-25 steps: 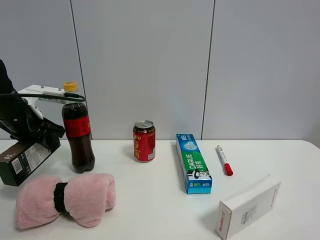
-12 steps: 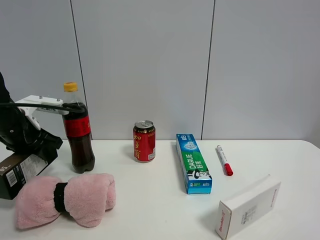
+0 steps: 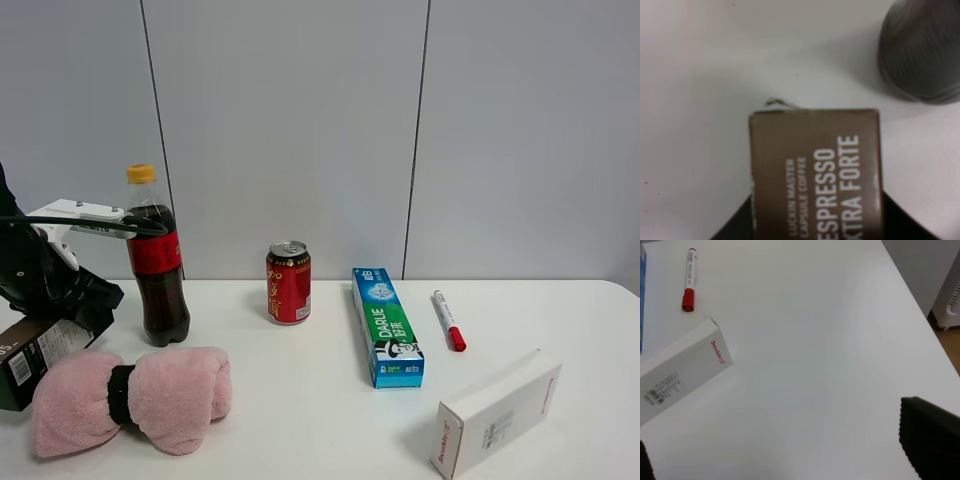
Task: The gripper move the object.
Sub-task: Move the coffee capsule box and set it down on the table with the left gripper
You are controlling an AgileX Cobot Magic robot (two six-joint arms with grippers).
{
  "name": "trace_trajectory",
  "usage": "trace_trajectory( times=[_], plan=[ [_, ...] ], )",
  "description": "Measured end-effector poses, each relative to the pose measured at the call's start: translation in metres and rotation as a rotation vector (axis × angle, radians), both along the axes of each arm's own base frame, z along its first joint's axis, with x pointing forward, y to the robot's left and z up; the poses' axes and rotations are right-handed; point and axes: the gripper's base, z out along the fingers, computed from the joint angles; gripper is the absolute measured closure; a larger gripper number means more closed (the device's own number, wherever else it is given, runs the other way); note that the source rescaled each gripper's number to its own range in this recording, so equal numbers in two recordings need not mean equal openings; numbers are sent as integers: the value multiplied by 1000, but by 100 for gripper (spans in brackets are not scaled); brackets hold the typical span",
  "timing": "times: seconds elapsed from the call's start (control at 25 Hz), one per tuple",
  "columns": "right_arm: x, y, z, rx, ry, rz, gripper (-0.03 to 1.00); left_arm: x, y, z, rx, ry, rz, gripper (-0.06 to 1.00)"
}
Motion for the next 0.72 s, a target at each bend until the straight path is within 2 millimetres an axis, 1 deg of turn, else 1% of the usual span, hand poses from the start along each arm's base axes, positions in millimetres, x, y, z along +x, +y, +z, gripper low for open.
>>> trace_trajectory(
  times=[0.32, 0.52, 0.72],
  plan=[
    [0, 0, 0, 0, 0, 0, -3, 0, 0, 0, 1, -6, -1, 93],
    [0, 0, 0, 0, 0, 0, -3, 1, 0, -8, 2, 16, -1, 93],
    [0, 0, 0, 0, 0, 0, -3, 1, 0, -10, 2, 21, -1, 93]
  ],
)
